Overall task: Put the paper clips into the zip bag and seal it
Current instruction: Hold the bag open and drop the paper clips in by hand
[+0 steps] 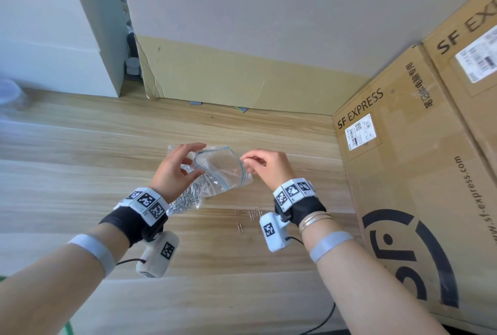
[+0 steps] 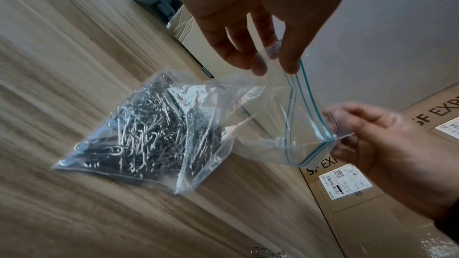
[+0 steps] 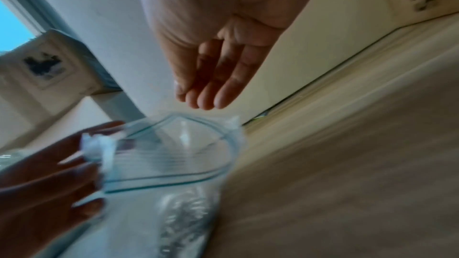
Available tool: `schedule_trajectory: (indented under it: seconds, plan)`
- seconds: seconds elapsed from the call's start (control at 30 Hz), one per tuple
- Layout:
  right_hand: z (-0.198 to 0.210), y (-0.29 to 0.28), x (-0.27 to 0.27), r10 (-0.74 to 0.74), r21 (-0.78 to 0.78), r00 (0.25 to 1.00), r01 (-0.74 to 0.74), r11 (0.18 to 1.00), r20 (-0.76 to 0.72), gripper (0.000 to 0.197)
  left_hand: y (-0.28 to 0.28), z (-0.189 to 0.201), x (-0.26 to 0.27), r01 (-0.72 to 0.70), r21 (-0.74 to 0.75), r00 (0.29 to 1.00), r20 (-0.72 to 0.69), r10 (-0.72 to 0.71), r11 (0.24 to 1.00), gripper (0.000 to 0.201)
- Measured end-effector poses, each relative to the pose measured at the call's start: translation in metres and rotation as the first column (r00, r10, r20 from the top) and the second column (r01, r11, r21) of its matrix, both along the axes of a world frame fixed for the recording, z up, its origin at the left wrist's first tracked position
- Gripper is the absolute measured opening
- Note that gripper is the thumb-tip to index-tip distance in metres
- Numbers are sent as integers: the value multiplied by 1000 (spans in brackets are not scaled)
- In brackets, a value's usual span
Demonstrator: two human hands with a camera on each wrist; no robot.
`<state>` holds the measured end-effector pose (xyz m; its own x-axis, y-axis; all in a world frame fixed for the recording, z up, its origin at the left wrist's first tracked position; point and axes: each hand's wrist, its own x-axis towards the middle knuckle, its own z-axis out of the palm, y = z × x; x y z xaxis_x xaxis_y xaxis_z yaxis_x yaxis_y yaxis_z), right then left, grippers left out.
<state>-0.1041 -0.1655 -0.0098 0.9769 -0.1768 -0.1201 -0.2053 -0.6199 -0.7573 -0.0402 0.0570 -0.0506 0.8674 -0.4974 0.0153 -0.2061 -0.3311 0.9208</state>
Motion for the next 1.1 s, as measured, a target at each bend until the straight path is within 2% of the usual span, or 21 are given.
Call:
schedule_trajectory:
  seconds: [0.1,0.2,0.27,0.37,0.53,0.63,0.67,0.8,0.87,0.93,1.1]
  plan:
    - [-13,-28,-26,-67,-76,976,52,996,-205,9,0,2,-2,3,-1,1000,3,-3,1000,65]
    - [-44,-43,-61,-51,-98,850,-1,995,-525,9,1,3,-3,6,-2,1000,11,-6,1000,61]
    - [-61,-44,-78,-51,-66,794,14,998,-606,15,2,3,-3,7,-2,1000,13,-7,1000,60]
    - [-73,-40,-89,-102,-64,800,80,995,-592,22,3,5,-3,9,12,1000,2,-9,1000,58]
    - [-76,-24,-78,-2,-66,824,-43,997,-567,14,2,4,-4,13,23,1000,-8,-13,1000,57]
    - [-72,-25,-76,-8,-88,854,-44,995,-520,12,0,3,-3,16,21,1000,-7,-16,1000,58]
    - [-70,-28,-78,-13,-117,866,-52,992,-500,16,1,3,-4,15,20,1000,-7,-15,1000,58]
    - [-70,-30,-90,80,-200,842,-218,955,-534,75,2,2,-5,11,15,1000,-6,-11,1000,57]
    - [-78,-20,-93,90,-230,853,-238,944,-514,85,2,3,-6,8,12,1000,-4,-8,1000,57]
    - [-84,-9,-92,97,-243,879,-233,942,-467,75,2,3,-6,8,13,1000,-5,-8,1000,57]
    - [-87,0,-88,115,-204,927,-197,959,-356,36,3,4,-7,3,16,1000,-7,-3,1000,57]
